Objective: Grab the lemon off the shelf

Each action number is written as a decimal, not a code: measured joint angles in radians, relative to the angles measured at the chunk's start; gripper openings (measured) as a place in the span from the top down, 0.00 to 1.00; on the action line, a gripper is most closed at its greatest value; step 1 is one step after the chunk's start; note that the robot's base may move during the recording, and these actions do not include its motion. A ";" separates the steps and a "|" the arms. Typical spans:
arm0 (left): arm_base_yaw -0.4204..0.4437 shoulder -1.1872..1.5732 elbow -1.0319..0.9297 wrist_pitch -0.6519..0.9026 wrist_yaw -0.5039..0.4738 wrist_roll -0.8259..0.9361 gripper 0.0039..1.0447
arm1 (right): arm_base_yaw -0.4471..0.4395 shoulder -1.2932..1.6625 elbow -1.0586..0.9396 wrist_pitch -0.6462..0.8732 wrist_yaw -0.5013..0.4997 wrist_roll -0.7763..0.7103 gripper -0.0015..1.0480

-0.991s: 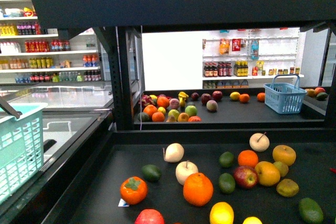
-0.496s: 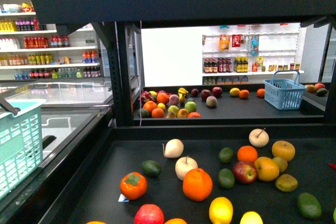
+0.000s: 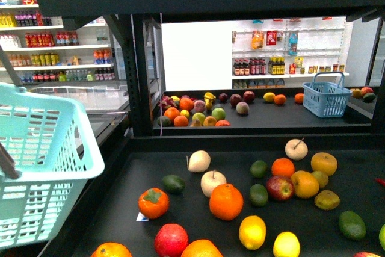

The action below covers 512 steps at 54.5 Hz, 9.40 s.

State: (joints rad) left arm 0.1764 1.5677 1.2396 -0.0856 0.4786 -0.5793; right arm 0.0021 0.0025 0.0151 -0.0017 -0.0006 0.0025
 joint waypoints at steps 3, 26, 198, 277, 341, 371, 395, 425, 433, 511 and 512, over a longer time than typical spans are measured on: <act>-0.058 -0.013 -0.005 -0.002 -0.001 0.002 0.80 | 0.000 0.000 0.000 0.000 0.000 0.000 0.07; -0.403 0.129 0.053 0.155 -0.119 -0.135 0.85 | 0.000 0.000 0.000 0.000 0.000 0.000 0.07; -0.554 0.432 0.303 0.321 -0.310 -0.387 0.87 | 0.073 2.925 2.155 -0.211 0.117 0.274 0.07; -0.554 0.432 0.303 0.321 -0.310 -0.386 0.87 | 0.025 2.161 1.606 0.066 -0.241 0.436 0.44; -0.554 0.432 0.303 0.321 -0.310 -0.387 0.87 | 0.272 2.251 1.637 0.051 -0.282 0.631 0.33; -0.553 0.432 0.301 0.321 -0.311 -0.387 0.87 | 0.209 2.140 1.505 0.172 -0.205 0.493 0.07; -0.554 0.432 0.301 0.321 -0.310 -0.388 0.87 | 0.055 2.101 1.274 0.247 -0.138 0.267 0.07; -0.554 0.432 0.301 0.321 -0.310 -0.388 0.87 | 0.112 2.583 1.762 -0.018 -0.069 0.370 0.07; -0.554 0.432 0.301 0.321 -0.310 -0.388 0.87 | 0.118 2.736 1.957 -0.116 -0.029 0.394 0.07; -0.554 0.432 0.301 0.321 -0.310 -0.388 0.87 | 0.111 2.891 2.166 -0.177 -0.022 0.348 0.35; -0.554 0.432 0.301 0.321 -0.310 -0.388 0.87 | 0.104 2.864 2.132 -0.158 -0.026 0.348 0.35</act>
State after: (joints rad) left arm -0.3771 1.9995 1.5410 0.2356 0.1684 -0.9672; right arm 0.1059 2.8666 2.1468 -0.1596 -0.0269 0.3504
